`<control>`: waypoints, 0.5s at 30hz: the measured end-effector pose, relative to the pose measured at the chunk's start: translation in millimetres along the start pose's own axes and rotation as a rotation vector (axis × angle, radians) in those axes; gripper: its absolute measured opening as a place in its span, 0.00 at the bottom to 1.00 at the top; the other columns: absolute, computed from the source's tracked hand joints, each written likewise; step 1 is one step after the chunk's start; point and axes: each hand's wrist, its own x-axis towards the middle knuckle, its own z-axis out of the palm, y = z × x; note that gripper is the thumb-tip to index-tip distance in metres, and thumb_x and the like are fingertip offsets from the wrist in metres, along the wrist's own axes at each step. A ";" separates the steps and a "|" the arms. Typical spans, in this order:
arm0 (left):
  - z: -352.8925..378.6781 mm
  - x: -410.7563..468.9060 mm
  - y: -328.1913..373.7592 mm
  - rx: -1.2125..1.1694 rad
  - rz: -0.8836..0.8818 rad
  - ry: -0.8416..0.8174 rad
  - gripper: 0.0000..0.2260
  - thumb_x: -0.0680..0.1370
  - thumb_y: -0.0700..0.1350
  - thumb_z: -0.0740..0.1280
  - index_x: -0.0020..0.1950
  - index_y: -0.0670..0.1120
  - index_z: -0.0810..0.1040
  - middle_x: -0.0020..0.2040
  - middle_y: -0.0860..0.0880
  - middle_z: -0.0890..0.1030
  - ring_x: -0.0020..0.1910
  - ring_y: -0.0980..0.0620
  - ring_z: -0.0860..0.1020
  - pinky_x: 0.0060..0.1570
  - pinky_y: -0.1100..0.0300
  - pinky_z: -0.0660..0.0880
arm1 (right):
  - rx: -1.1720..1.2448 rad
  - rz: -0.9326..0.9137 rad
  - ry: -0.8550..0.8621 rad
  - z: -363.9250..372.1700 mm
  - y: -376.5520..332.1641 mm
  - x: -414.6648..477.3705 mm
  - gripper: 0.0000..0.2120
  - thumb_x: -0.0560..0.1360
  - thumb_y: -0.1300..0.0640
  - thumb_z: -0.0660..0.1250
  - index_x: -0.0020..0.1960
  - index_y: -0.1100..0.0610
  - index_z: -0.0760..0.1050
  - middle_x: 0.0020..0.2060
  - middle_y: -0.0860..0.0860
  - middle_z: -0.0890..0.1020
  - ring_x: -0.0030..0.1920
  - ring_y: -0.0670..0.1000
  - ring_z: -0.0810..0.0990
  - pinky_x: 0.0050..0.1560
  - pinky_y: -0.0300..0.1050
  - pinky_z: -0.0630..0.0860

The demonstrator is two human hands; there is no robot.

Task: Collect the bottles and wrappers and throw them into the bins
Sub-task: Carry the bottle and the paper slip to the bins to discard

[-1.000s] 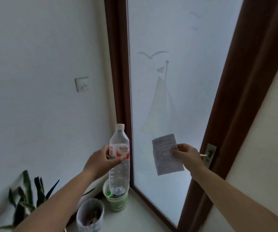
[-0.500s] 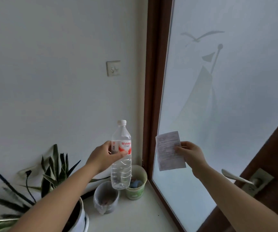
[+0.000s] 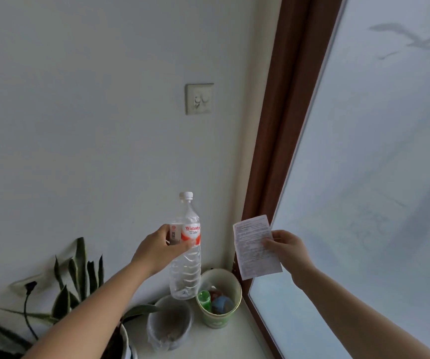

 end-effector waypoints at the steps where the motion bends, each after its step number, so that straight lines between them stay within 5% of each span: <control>1: -1.5 13.9 -7.9 -0.005 -0.015 -0.006 0.28 0.66 0.68 0.68 0.59 0.53 0.73 0.50 0.56 0.81 0.47 0.56 0.79 0.50 0.54 0.78 | -0.006 0.013 -0.005 10.1 1.8 12.8 0.06 0.72 0.62 0.69 0.49 0.60 0.80 0.42 0.54 0.84 0.40 0.51 0.81 0.36 0.41 0.74; 15: 57.5 135.1 -161.3 -0.072 -0.296 -0.029 0.29 0.69 0.64 0.69 0.63 0.49 0.73 0.54 0.52 0.80 0.51 0.51 0.77 0.44 0.60 0.71 | -0.047 0.316 -0.054 118.1 134.3 126.4 0.05 0.74 0.62 0.68 0.49 0.60 0.80 0.42 0.52 0.84 0.40 0.50 0.81 0.36 0.39 0.75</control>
